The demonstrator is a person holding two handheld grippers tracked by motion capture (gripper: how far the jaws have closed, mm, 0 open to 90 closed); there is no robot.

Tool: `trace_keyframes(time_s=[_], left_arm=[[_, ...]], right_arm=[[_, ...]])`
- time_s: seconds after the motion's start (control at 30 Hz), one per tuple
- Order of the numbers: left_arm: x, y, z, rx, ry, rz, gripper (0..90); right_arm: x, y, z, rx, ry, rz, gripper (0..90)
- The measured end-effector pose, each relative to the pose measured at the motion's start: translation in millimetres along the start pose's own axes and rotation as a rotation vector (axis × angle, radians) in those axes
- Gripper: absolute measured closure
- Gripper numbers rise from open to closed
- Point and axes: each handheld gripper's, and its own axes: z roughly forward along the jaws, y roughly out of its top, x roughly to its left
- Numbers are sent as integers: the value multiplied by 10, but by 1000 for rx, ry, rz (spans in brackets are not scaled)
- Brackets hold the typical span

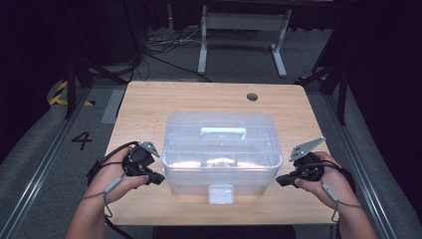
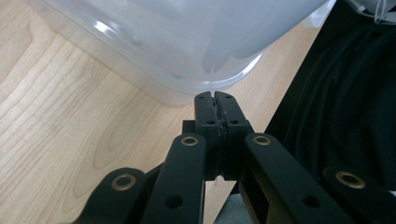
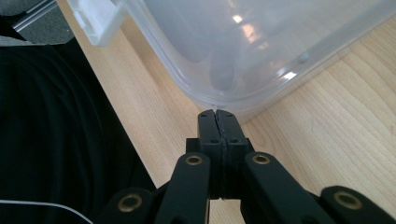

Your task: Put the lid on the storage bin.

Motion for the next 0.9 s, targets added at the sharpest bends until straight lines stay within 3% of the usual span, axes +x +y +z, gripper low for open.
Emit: trace_keyframes(time_s=[0.17, 0.43, 0.6, 0.77, 0.9], left_arm=[[-9, -32, -90, -59, 1, 0, 882], [-2, -139, -284, -223, 24, -43, 873], [32, -208, -370, -323, 63, -89, 869], [126, -266, -418, -411, 137, -152, 839], [212, -285, -415, -452, 196, -190, 808]], right_arm=[[-8, -22, -96, -23, -7, 3, 900], [-75, -39, -318, -121, -14, 9, 900], [-154, -58, -425, -206, -41, 31, 900], [-252, -71, -448, -307, -92, 60, 900], [-353, -116, -460, -379, -140, 102, 900]])
